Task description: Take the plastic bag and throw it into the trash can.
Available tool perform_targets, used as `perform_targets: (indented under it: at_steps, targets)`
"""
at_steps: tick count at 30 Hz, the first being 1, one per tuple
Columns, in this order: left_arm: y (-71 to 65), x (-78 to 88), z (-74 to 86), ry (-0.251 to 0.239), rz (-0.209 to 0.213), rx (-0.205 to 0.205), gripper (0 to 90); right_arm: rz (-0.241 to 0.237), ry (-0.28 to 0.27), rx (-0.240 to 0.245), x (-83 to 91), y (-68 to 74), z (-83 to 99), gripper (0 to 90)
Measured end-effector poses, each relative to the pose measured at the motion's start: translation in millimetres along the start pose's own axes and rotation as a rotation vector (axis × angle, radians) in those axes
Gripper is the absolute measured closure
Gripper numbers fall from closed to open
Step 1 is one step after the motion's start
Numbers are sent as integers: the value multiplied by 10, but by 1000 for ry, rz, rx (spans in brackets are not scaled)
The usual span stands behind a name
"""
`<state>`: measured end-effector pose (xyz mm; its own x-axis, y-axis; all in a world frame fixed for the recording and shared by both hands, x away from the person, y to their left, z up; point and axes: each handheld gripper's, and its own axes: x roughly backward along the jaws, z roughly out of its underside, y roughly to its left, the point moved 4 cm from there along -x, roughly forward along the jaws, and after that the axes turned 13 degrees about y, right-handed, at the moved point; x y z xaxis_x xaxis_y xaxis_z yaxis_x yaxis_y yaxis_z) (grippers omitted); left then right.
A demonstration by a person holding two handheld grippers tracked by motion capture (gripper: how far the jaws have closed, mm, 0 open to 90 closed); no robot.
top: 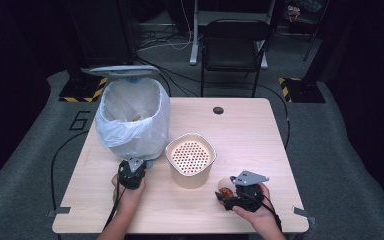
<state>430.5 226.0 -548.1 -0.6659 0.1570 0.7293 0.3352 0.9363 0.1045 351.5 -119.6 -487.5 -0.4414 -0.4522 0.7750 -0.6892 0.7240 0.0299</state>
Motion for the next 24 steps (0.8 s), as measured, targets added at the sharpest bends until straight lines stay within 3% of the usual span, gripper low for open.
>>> perform_targets:
  at_steps: [9,14,17,24]
  targets:
    - [10,3,-2,0,-4,-6,897,110,-4,-96,100,-387,99,228]
    - [0,0,0,0,1,1,897,164,0,-132,117,-507,154,227]
    - [-1,0,0,0,-1,0,897,164,-10,-163,125,-553,168,226]
    - [-2,-1,-1,0,-4,-2,897,162,-4,-186,104,-603,195,171]
